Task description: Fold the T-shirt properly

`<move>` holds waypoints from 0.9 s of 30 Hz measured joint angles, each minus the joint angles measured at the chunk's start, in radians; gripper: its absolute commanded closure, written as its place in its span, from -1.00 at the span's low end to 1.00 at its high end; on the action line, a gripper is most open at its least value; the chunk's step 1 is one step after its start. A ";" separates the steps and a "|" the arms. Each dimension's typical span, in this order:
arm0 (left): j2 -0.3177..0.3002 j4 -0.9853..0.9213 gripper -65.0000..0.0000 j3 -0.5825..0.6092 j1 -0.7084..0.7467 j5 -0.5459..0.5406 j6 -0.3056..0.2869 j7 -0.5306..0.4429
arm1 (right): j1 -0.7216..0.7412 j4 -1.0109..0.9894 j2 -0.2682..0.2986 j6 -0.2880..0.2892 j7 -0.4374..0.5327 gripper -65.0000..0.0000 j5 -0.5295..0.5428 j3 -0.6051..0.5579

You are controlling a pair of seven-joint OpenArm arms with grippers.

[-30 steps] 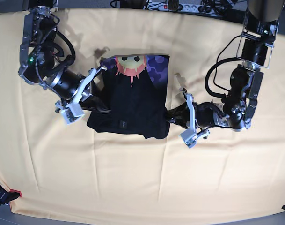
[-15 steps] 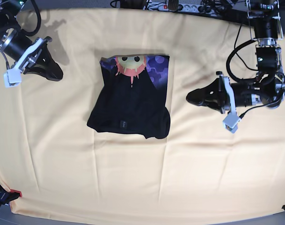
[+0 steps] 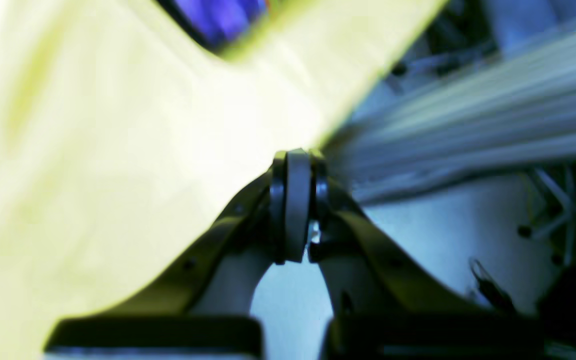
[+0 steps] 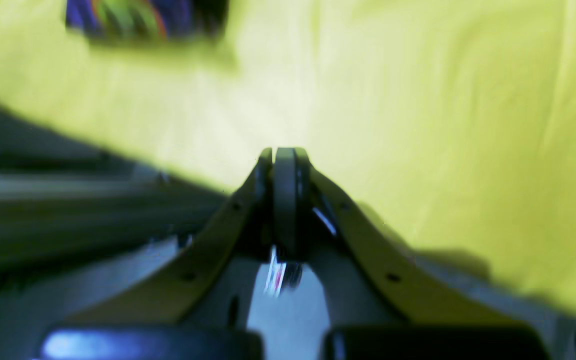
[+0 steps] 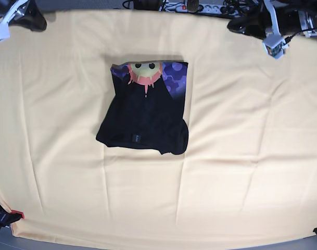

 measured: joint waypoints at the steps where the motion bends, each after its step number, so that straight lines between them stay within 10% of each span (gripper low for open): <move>1: 0.000 0.021 1.00 -0.019 0.058 -0.001 0.001 -0.001 | -0.031 0.000 0.001 0.000 0.000 1.00 0.001 0.000; 16: 0.145 -0.242 1.00 0.063 0.504 0.182 -0.032 -0.080 | -0.297 -0.393 0.033 0.001 -0.026 1.00 0.016 -0.362; 27: 0.154 -0.945 1.00 0.419 0.159 0.502 -0.030 -0.420 | -0.014 -0.999 0.148 -0.001 0.508 1.00 -0.532 -0.719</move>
